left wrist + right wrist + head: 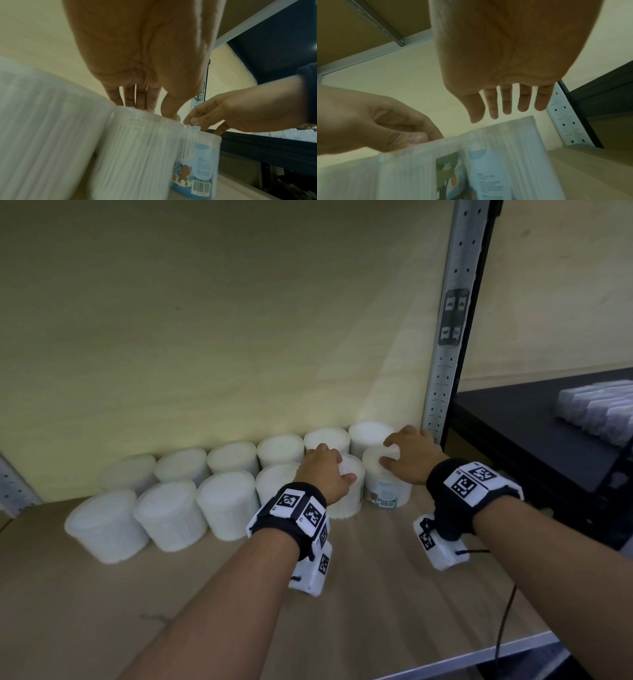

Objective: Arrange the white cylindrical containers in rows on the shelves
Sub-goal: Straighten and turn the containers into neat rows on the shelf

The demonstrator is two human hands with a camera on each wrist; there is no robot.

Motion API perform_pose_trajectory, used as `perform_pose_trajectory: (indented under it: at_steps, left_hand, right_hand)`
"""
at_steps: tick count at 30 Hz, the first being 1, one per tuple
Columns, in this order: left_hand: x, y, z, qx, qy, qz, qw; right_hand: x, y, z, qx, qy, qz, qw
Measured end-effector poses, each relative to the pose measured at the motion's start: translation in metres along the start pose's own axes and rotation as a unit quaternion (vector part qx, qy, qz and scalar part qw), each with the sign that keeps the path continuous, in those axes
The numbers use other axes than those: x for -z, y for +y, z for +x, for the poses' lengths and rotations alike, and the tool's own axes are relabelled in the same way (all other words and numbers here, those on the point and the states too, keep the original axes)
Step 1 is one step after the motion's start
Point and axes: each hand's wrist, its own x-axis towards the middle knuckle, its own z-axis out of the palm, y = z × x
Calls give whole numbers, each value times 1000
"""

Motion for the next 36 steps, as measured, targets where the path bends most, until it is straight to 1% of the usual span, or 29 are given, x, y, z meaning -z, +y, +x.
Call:
perform_pose_trajectory:
  at_steps: [2,5,10,13,16,19,21,23,25,28,30,36]
  left_hand:
    - [0,0,0,0,0,-1,1000]
    - [-1,0,1,0,1,-2,1000]
    - [0,0,1,0,1,4,1000]
    - [1,0,1,1,0,4,1000]
    - [1,0,1,0,-1,8,1000]
    - [0,0,1,0,2,7,1000]
    - [0,1,1,1,2,5,1000]
    - [0,1,1,2,2,2,1000]
    - [0,0,1,3,2,1,1000]
    - [0,1,1,5,3,-2,1000]
    - [1,1,1,4,1,0,1000]
    - [0,1,1,4,-1,6,1000]
  right_hand:
    - [-1,-4,-4,2,4,-9,1000]
    - [-2,-4,-2,-2,-19,-31,999]
    - [1,-6,-2,6,-24,-38,999]
    - [2,-5,-1,13,-40,-43,998]
    - [5,-2,-1,35,-49,-27,998]
    - [6,2,-2,50,-55,15,997]
    - [7,2,-2,46,-39,35,998]
    - [7,1,-1,33,-6,40,999]
    - [8,-1,-1,15,3,26,1000]
    - [5,-3,-2,-3,-29,-24,999]
    - [3,-3,-2,-2,-31,-44,999]
    - [6,-4,-1,12,-44,-45,998]
